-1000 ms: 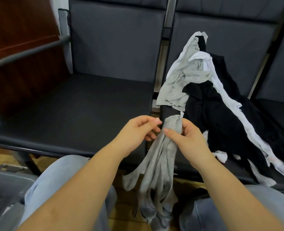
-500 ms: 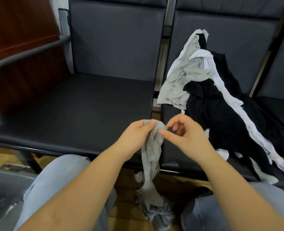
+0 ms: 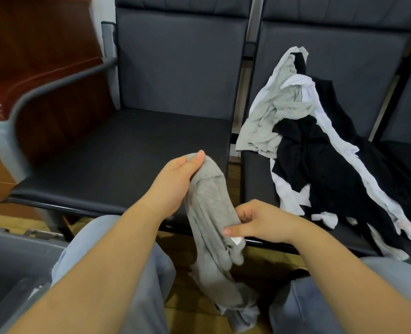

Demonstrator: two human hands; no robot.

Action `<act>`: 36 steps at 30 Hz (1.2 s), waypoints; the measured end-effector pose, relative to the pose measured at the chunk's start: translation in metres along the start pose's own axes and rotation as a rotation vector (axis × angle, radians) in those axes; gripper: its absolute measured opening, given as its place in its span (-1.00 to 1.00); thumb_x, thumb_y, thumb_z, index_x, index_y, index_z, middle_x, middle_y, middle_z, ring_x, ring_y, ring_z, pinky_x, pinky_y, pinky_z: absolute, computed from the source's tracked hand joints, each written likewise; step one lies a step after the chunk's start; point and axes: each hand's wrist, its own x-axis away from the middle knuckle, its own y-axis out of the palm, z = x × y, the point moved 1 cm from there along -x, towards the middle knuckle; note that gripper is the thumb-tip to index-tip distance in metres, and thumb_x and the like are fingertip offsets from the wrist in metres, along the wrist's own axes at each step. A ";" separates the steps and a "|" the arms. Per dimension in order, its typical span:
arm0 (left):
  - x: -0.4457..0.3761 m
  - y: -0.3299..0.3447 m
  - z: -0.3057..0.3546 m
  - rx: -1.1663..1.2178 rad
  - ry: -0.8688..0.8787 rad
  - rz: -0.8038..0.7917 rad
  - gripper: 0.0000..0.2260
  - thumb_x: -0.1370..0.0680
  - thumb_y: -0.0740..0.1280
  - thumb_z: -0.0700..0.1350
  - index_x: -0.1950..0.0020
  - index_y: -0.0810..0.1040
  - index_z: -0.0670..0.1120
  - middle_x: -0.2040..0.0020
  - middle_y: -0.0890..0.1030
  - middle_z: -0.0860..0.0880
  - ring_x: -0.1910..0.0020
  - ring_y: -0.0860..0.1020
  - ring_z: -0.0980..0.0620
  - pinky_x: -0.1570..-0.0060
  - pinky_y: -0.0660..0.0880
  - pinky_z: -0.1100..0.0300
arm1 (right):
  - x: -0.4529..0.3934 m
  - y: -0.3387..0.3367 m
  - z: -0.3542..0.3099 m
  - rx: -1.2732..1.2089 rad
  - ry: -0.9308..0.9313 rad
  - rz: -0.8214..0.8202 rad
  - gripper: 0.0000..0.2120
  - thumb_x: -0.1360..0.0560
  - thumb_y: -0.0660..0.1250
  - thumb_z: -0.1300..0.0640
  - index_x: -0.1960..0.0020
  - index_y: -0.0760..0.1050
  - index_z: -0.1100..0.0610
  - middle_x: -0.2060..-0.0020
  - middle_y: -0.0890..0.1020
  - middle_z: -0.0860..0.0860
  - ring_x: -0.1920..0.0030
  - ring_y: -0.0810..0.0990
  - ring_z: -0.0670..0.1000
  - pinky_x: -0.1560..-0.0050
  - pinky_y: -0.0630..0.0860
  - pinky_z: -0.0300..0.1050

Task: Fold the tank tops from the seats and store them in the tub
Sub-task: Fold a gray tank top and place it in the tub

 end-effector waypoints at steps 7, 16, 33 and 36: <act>0.013 -0.048 0.023 -0.009 0.015 0.395 -0.69 -0.63 0.18 0.09 0.22 0.51 -0.03 0.23 0.59 0.03 0.18 0.55 0.11 0.02 0.44 0.15 | 0.017 0.005 0.006 0.237 0.208 -0.030 -0.79 -0.41 0.49 -0.05 0.12 0.65 0.10 0.23 0.68 -0.04 0.15 0.64 -0.03 0.05 0.54 -0.13; 0.029 -0.112 0.034 -0.122 0.017 0.465 -0.75 -0.63 0.18 0.12 0.18 0.52 0.08 0.10 0.57 0.02 -0.10 0.53 -0.07 -0.31 0.39 -0.12 | 0.064 -0.063 -0.030 0.372 0.264 0.344 -0.61 -0.53 0.35 -0.02 0.38 0.37 0.14 0.47 0.41 0.01 0.40 0.39 -0.02 0.37 0.31 -0.20; 0.018 -0.159 0.066 -0.066 -0.110 0.111 -0.70 -0.65 0.12 0.04 -0.14 0.60 -0.03 -0.01 0.68 -0.14 0.01 0.65 -0.09 0.04 0.52 0.02 | 0.034 -0.108 -0.090 -0.737 -0.222 0.259 -0.72 -0.50 0.26 0.07 -0.07 0.64 0.18 -0.03 0.68 0.11 -0.05 0.65 0.05 -0.08 0.60 -0.03; 0.010 -0.175 0.062 -0.714 -0.066 0.129 -0.78 -0.63 0.17 0.07 0.04 0.59 0.07 0.19 0.62 -0.02 0.20 0.57 0.04 0.22 0.47 0.21 | 0.010 -0.114 -0.090 -0.068 -0.005 0.461 -0.70 -0.57 0.28 0.03 0.22 0.54 0.21 0.29 0.60 0.05 0.21 0.54 -0.03 0.09 0.49 -0.17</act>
